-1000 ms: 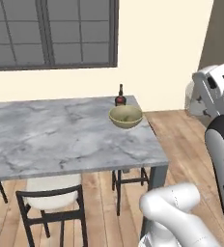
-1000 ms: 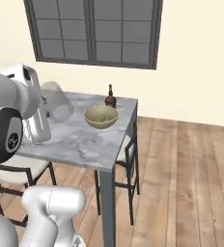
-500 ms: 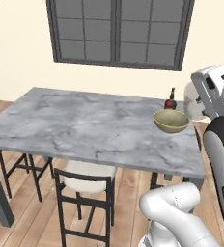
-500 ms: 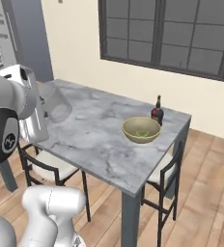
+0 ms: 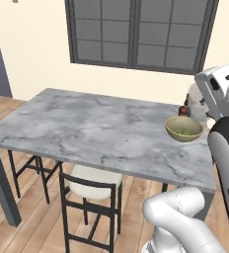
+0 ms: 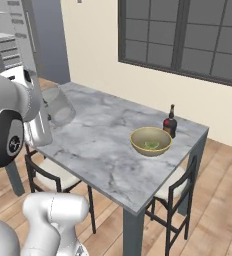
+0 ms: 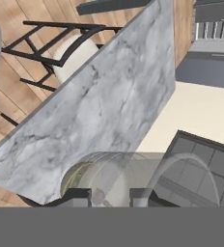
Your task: There is a bowl on the dining counter. Grab a lemon wedge from the fridge and place it in the bowl. Then get the liquor bottle and glass cup from the cabinet and place them next to the bowl.
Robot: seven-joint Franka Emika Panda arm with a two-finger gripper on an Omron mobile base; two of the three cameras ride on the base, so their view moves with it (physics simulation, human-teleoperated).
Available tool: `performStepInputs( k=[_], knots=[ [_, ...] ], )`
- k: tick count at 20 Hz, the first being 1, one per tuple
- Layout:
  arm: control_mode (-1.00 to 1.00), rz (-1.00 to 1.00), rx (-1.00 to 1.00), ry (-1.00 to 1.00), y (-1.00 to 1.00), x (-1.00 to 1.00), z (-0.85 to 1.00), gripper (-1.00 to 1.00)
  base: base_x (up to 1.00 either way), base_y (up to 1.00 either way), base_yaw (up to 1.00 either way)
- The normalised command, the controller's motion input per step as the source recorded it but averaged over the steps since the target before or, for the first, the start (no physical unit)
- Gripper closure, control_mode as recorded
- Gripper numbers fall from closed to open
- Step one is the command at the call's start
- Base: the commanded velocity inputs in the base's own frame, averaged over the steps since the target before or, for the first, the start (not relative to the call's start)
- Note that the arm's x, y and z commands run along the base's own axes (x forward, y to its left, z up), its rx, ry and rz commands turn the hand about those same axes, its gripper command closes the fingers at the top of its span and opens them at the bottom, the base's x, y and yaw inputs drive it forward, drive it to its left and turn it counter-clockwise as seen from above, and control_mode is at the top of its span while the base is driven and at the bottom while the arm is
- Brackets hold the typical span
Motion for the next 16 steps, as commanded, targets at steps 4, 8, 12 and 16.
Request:
performStepInputs(
  k=[4,8,12,16],
  knots=[
    [1.0,0.0,0.0,0.0,0.0,0.0,0.0,1.0,0.46,-0.23,0.03],
    [-1.0,-0.02,0.0,0.02,0.0,0.22,-0.22,1.0,0.0,0.0,0.0],
    [-1.0,0.08,0.0,0.12,-0.16,0.34,-0.38,1.0,0.0,0.0,0.0],
    [-1.0,0.21,-0.04,0.13,-0.2,0.15,-0.45,1.0,0.0,0.0,0.0]
  ],
)
